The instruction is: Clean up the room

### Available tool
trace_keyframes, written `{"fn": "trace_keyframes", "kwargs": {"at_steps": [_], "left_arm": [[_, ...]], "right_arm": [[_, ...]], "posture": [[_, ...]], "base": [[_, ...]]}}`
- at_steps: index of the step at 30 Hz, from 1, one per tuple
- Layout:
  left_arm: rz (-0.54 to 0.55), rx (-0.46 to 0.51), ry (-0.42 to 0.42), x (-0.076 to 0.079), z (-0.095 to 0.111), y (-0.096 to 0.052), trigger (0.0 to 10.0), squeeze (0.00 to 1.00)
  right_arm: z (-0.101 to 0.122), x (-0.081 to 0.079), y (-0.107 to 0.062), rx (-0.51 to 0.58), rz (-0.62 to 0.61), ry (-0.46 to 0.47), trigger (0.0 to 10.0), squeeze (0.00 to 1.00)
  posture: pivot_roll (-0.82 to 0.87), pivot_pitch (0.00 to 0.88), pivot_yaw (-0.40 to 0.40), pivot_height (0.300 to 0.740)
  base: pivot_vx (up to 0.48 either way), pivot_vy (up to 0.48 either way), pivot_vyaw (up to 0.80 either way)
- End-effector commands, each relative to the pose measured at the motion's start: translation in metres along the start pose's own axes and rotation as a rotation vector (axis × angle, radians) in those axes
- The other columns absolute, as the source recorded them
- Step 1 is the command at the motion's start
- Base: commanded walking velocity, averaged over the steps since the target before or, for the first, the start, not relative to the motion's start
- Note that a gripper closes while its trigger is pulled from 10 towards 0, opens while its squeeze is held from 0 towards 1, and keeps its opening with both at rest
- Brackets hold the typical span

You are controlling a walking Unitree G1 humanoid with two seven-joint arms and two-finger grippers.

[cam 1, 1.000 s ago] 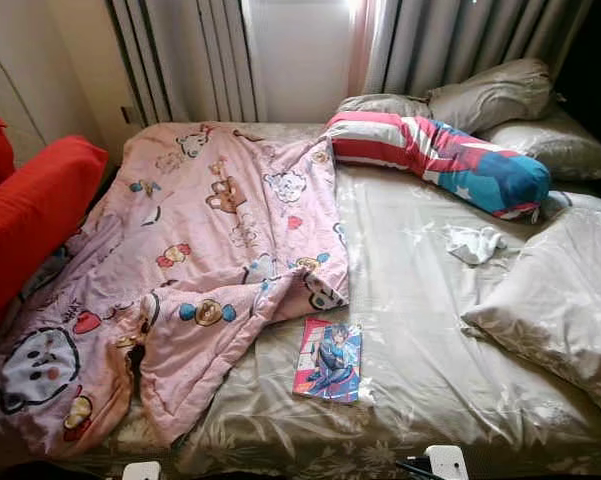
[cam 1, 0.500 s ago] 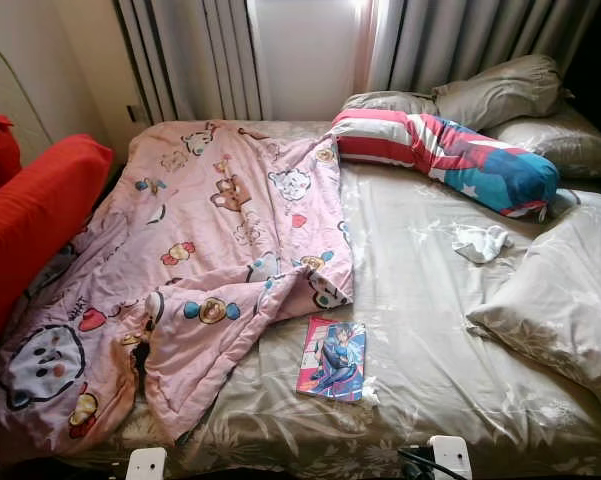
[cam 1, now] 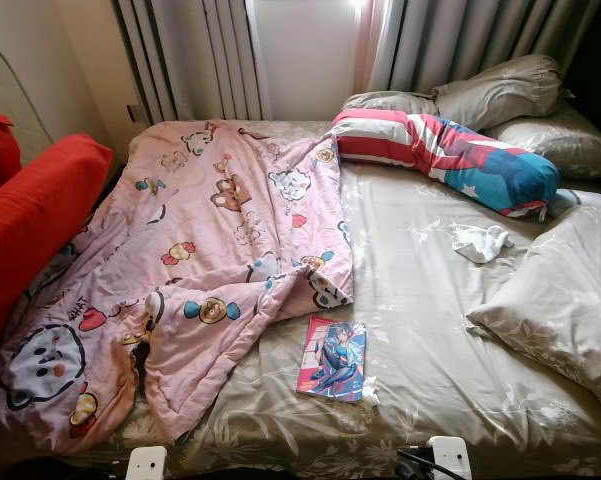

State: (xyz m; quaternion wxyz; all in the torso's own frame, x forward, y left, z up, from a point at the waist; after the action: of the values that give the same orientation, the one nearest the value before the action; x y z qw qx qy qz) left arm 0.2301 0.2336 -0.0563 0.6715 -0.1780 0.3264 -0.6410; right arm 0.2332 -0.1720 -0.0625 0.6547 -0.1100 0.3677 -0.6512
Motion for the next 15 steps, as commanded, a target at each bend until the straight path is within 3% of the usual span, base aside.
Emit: {"fn": "trace_keyframes", "kwargs": {"at_steps": [1,2,3,15], "left_arm": [[0.001,-0.013,-0.005,0.0025,-0.0052,-0.0013,10.0,0.00],[0.001,-0.013,-0.005,0.0025,-0.0052,-0.0013,10.0,0.00],[0.001,-0.011,-0.005,0.0025,-0.0048,-0.0012,10.0,0.00],[0.002,0.009,-0.022,0.0023,-0.0024,-0.0010,10.0,0.00]], "right_arm": [[-0.0044,0.0022,-0.0020,-0.005,-0.011,-0.007,10.0,0.50],[-0.0044,0.0022,-0.0020,-0.005,-0.011,-0.007,10.0,0.50],[-0.0043,0.0023,-0.0019,-0.006,-0.014,-0.010,10.0,0.00],[-0.0052,0.0024,-0.0021,-0.004,-0.020,-0.004,10.0,0.00]], "posture": [[0.02,0.168,-0.001,0.740],[0.02,0.168,-0.001,0.740],[0.02,0.168,-0.001,0.740],[0.02,0.170,0.001,0.740]], "base": [[0.000,0.000,0.00],[0.000,0.000,0.00],[0.000,0.000,0.00],[0.000,0.000,0.00]]}}
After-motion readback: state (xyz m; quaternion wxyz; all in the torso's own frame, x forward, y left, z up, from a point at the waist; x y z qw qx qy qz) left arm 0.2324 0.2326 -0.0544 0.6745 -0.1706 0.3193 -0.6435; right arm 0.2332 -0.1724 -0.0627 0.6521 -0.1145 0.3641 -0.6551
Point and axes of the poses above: a point about 5 cm out from each wrist's last joint towards the gripper, its own y axis pointing out of the wrist towards the gripper, its own z axis along the axis of the wrist's last joint, x = y × z, the point moved 1 cm from there along y, pointing out of the wrist towards the gripper, and after that the axes turned 13 degrees about y, right-handed, at the moved point
